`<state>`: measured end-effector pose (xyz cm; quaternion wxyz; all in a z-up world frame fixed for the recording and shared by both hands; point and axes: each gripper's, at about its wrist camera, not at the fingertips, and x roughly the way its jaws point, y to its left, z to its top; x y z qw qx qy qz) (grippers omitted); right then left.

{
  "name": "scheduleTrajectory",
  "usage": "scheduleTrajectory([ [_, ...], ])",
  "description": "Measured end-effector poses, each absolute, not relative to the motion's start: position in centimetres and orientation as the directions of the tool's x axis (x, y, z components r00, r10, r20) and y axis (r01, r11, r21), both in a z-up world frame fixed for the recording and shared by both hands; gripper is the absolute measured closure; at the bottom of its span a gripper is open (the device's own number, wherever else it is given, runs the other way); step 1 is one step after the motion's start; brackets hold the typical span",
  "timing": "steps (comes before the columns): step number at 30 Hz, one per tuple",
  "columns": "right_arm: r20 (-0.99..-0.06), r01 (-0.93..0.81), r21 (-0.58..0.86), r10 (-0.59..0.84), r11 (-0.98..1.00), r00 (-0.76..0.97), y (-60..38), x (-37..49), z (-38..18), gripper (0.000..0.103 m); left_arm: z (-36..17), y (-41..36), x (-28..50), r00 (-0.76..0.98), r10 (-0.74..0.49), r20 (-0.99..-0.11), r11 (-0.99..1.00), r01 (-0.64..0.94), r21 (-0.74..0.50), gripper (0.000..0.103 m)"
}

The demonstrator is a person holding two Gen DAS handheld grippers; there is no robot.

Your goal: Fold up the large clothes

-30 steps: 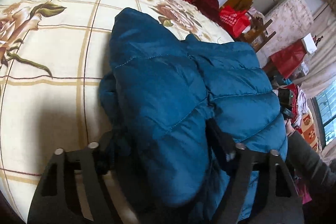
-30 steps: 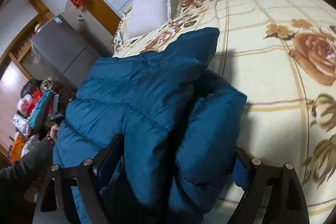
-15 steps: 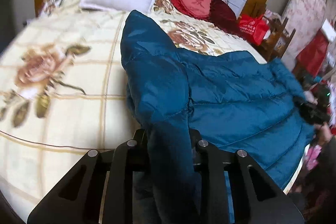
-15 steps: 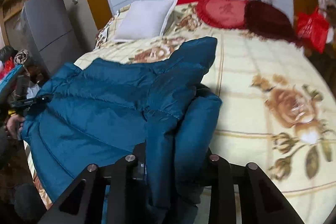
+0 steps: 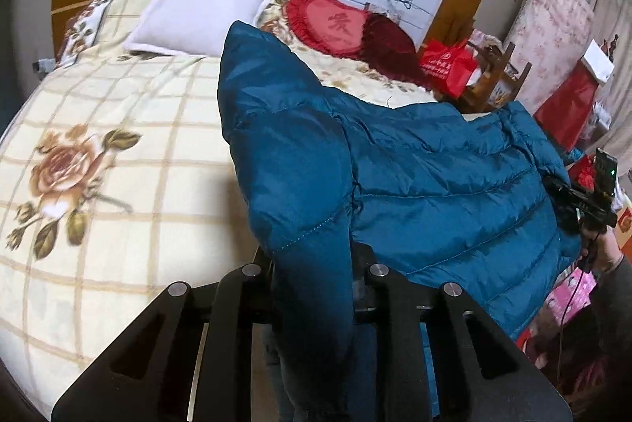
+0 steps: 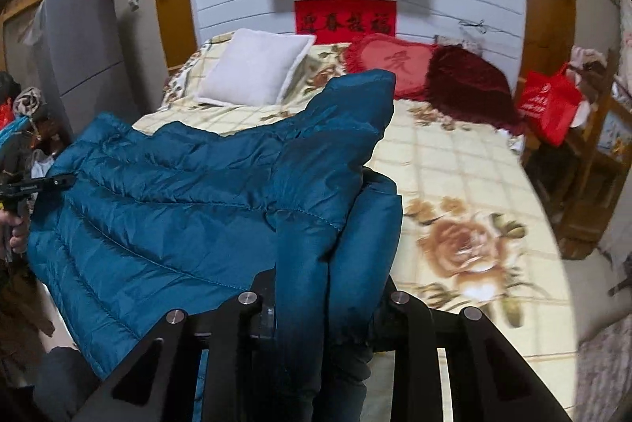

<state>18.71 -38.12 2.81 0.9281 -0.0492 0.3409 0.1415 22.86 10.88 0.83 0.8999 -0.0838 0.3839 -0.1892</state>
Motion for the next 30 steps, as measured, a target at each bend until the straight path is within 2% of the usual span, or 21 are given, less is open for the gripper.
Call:
scheduleTrajectory([
  [7,-0.670,-0.268,0.060,0.238,0.962,0.703,-42.7,22.8,1.7,0.076,-0.8,6.7,29.0,0.597,-0.367,-0.713,0.929,0.276,-0.247,0.084],
  [13,-0.697,-0.278,0.112,0.275,0.954,0.663,-43.4,28.2,-4.3,0.076,-4.7,6.8,33.2,0.571,-0.317,-0.757,0.947,0.230,-0.222,0.082],
  [14,-0.704,-0.277,0.114,0.274,0.954,0.655,-43.5,28.8,-5.2,0.075,-5.7,6.8,33.8,0.561,-0.302,-0.771,0.952,0.224,-0.210,0.077],
  [15,-0.716,-0.267,0.131,0.277,0.955,0.641,-43.7,29.6,-6.2,0.071,-6.7,6.9,34.4,0.542,-0.283,-0.791,0.958,0.205,-0.203,0.066],
  [16,-0.732,-0.242,0.161,0.281,0.957,0.621,-44.3,30.3,-7.2,0.065,-7.7,7.0,34.9,0.521,-0.273,-0.809,0.961,0.182,-0.207,0.062],
  [17,-0.742,-0.216,0.219,0.306,0.952,0.597,-45.2,30.9,-8.0,0.062,-8.4,7.3,35.2,0.507,-0.275,-0.817,0.961,0.172,-0.217,0.055],
  [18,-0.736,-0.196,0.280,0.341,0.940,0.584,-46.1,30.9,-8.5,0.056,-8.8,7.6,35.2,0.504,-0.278,-0.817,0.960,0.169,-0.223,0.048],
  [19,-0.732,-0.180,0.315,0.359,0.932,0.579,-46.8,30.9,-8.6,0.051,-9.0,8.1,35.2,0.507,-0.276,-0.817,0.961,0.159,-0.226,0.044],
  [20,-0.723,-0.158,0.354,0.377,0.922,0.579,-47.7,30.5,-8.4,0.051,-8.9,8.8,35.1,0.511,-0.276,-0.814,0.961,0.143,-0.236,0.039],
  [22,-0.688,-0.112,0.410,0.387,0.905,0.614,-49.7,29.3,-7.0,0.051,-8.1,10.3,34.9,0.531,-0.281,-0.799,0.958,0.109,-0.265,0.039],
  [27,-0.685,-0.011,0.292,0.217,0.956,0.696,-50.8,26.1,-2.2,0.050,-2.8,10.5,32.3,0.671,-0.223,-0.707,0.971,0.089,-0.222,0.039],
  [30,-0.651,-0.040,0.253,0.200,0.967,0.732,-48.4,25.1,-0.3,0.050,-0.9,7.7,31.9,0.708,-0.229,-0.668,0.972,0.122,-0.203,0.039],
])
